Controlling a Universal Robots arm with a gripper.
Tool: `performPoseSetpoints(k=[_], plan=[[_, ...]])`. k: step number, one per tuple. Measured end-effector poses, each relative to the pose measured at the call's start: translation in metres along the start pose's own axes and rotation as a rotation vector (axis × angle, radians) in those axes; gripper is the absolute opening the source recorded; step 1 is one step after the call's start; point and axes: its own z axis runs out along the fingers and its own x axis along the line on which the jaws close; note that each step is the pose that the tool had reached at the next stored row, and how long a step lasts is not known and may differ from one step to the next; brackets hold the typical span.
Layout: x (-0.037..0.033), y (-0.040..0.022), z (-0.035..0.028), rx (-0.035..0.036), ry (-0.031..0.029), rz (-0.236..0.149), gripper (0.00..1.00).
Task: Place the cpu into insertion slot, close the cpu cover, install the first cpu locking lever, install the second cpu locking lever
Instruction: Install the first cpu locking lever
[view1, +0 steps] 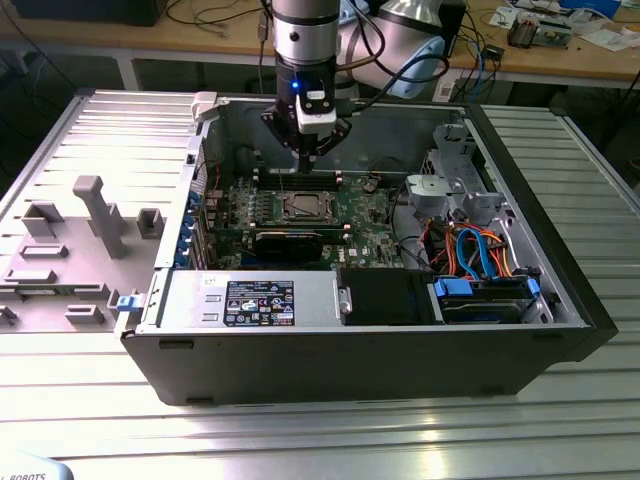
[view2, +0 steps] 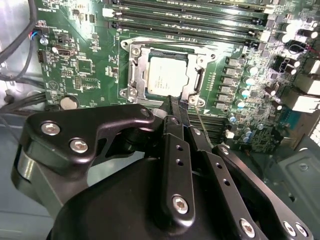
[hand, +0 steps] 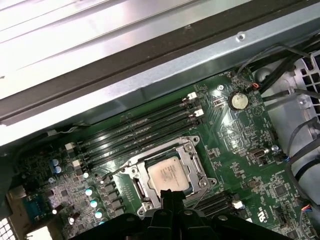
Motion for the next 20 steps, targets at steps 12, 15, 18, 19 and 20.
performPoseSetpoints(k=[12, 15, 18, 19, 20], plan=[[0.0118, -0.0048, 0.0024, -0.0071, 0.0011, -0.125, 0.11], [0.0181, -0.0074, 0.0024, -0.0074, 0.0011, -0.131, 0.11], [0.0264, -0.0108, 0.0024, -0.0076, 0.0011, -0.132, 0.11], [0.0282, -0.0115, 0.0024, -0.0077, 0.0012, -0.132, 0.11], [0.0298, -0.0122, 0.0023, -0.0078, 0.0012, -0.132, 0.11]])
